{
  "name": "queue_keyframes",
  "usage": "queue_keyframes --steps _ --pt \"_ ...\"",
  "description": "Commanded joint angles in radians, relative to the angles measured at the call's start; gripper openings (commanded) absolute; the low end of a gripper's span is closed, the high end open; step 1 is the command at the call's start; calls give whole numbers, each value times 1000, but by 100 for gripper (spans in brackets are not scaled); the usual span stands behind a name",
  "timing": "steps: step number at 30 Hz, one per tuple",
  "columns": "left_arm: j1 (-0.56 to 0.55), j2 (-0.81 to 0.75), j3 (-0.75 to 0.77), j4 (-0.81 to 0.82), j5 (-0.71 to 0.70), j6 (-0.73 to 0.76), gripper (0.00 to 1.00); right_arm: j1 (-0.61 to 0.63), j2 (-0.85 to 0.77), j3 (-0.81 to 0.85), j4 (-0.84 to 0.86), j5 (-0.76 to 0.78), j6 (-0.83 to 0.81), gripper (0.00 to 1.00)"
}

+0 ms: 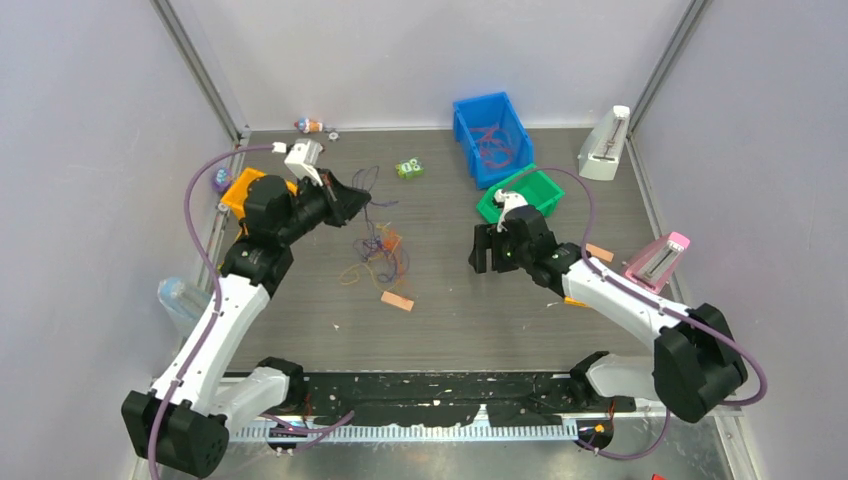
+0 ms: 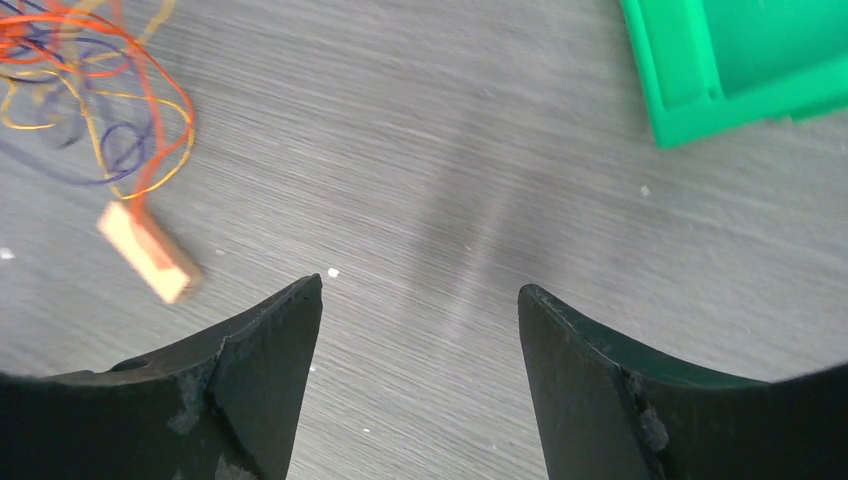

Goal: Untangle the cables
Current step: Untie the cable.

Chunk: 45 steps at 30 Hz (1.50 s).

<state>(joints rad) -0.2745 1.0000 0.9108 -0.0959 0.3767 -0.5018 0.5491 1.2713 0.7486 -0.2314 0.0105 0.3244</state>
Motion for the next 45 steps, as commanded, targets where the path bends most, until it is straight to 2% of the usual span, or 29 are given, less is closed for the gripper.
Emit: queue_keyframes --steps 1,9,15,26,33,41,43,45 --pt "-7 15 122 -48 167 39 0 24 -84 5 159 -119 -56 78" --pt "-78 87 260 -117 282 107 0 109 -112 -22 386 -224 -80 81" --pt "-98 117 317 -171 303 130 0 143 -128 -54 554 -298 -88 82" --pt "-131 130 280 -58 421 46 0 202 -26 -8 710 -412 -87 82" --pt "-147 144 259 -39 436 32 0 230 27 33 832 -426 -60 74" --pt "-159 152 228 -33 430 32 0 249 12 54 835 -357 -118 68" --pt "-160 157 226 -34 430 30 0 253 12 61 834 -350 -127 63" --pt "-163 159 224 -32 430 31 0 254 16 70 827 -348 -129 53"
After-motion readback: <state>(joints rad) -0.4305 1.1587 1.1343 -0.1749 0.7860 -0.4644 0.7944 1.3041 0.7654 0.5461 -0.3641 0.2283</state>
